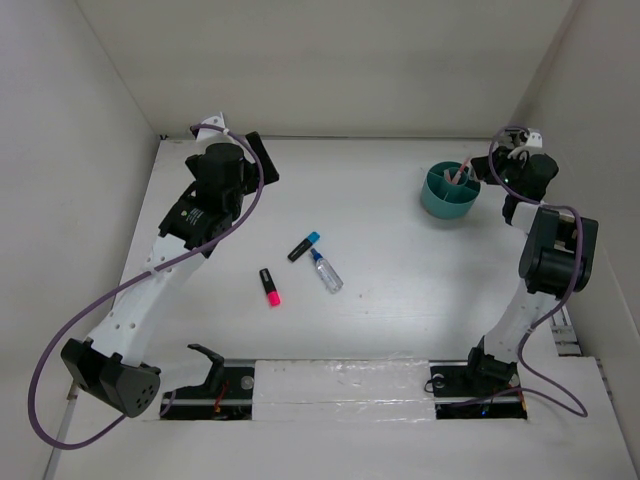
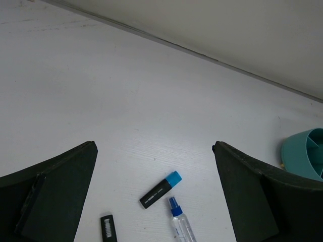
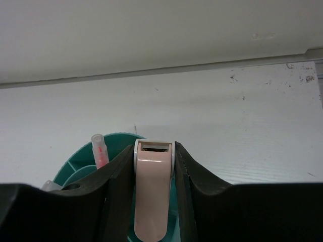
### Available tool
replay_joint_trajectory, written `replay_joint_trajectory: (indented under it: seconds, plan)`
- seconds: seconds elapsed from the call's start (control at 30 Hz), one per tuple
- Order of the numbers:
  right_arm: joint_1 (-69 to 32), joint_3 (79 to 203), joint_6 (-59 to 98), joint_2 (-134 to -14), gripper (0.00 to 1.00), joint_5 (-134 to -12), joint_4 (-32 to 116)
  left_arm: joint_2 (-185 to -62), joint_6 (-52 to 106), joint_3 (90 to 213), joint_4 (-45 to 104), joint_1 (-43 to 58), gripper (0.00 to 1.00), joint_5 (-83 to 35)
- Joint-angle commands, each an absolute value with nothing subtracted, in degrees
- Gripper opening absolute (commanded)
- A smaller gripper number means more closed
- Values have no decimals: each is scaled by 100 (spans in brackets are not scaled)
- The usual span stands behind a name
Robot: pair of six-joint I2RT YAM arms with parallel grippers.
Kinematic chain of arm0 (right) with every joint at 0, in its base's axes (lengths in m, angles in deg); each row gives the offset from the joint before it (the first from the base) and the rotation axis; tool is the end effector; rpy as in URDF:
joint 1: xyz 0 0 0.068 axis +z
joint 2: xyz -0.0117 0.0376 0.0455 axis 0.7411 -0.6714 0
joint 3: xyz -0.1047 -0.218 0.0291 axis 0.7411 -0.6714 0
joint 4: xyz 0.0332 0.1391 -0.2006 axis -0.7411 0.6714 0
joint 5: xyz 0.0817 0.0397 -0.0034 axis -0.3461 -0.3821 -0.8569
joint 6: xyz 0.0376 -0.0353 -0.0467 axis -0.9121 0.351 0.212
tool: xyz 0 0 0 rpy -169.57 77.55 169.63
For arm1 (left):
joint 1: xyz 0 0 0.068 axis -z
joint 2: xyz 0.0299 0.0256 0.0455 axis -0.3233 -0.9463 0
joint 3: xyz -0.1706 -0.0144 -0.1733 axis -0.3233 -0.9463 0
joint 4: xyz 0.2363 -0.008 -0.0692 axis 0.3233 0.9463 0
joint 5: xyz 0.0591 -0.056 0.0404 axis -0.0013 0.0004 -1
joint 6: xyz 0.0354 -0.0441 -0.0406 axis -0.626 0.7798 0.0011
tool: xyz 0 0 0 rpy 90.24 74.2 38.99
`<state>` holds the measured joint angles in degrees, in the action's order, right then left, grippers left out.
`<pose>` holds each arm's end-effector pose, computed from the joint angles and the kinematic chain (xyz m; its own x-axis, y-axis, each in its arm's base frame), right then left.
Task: Sort the stationery into containers
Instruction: Place the stationery in the storage box.
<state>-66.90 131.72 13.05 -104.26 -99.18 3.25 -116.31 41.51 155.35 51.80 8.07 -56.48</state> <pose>0.4160 -0.1108 0.1965 -0.1661 0.2620 -0.9507 -0.2120 0.9320 0.2939 0.2565 -0.1043 0.3916 -0.2039 -0.3399 -0.9181 -0.0331 0.9396 -0.3406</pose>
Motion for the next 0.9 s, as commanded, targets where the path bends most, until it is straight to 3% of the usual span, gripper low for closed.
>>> replay_joint_trajectory:
  seconds: [0.0, 0.43, 0.87]
  plan:
    - [-6707, 13340, 1222, -10464, 29, -10167, -307, -11458, 4062, 15508, 4965, 812, 100, -5620]
    - [-6707, 13234, 1169, -10569, 35, -10220, -413, -11458, 4062, 15508, 4965, 812, 100, -5620]
    - [-6707, 13173, 1169, -10570, 52, -10325, -465, -11458, 4062, 15508, 4965, 812, 100, -5558]
